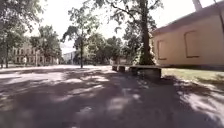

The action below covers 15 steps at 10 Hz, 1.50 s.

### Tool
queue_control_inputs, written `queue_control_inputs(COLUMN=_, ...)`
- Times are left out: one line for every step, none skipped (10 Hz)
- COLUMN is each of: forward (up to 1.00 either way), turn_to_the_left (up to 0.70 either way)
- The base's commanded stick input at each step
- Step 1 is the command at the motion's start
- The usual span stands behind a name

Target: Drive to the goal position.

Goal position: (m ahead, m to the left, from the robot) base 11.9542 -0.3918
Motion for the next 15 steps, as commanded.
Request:
queue_control_inputs(forward=0.85, turn_to_the_left=0.0)
queue_control_inputs(forward=0.85, turn_to_the_left=0.0)
queue_control_inputs(forward=0.85, turn_to_the_left=0.0)
queue_control_inputs(forward=0.85, turn_to_the_left=0.0)
queue_control_inputs(forward=0.85, turn_to_the_left=0.0)
queue_control_inputs(forward=0.85, turn_to_the_left=0.0)
queue_control_inputs(forward=0.85, turn_to_the_left=0.0)
queue_control_inputs(forward=0.85, turn_to_the_left=0.0)
queue_control_inputs(forward=0.85, turn_to_the_left=0.0)
queue_control_inputs(forward=0.85, turn_to_the_left=0.0)
queue_control_inputs(forward=0.85, turn_to_the_left=0.0)
queue_control_inputs(forward=0.85, turn_to_the_left=0.0)
queue_control_inputs(forward=0.85, turn_to_the_left=0.0)
queue_control_inputs(forward=0.85, turn_to_the_left=0.0)
queue_control_inputs(forward=0.85, turn_to_the_left=0.0)
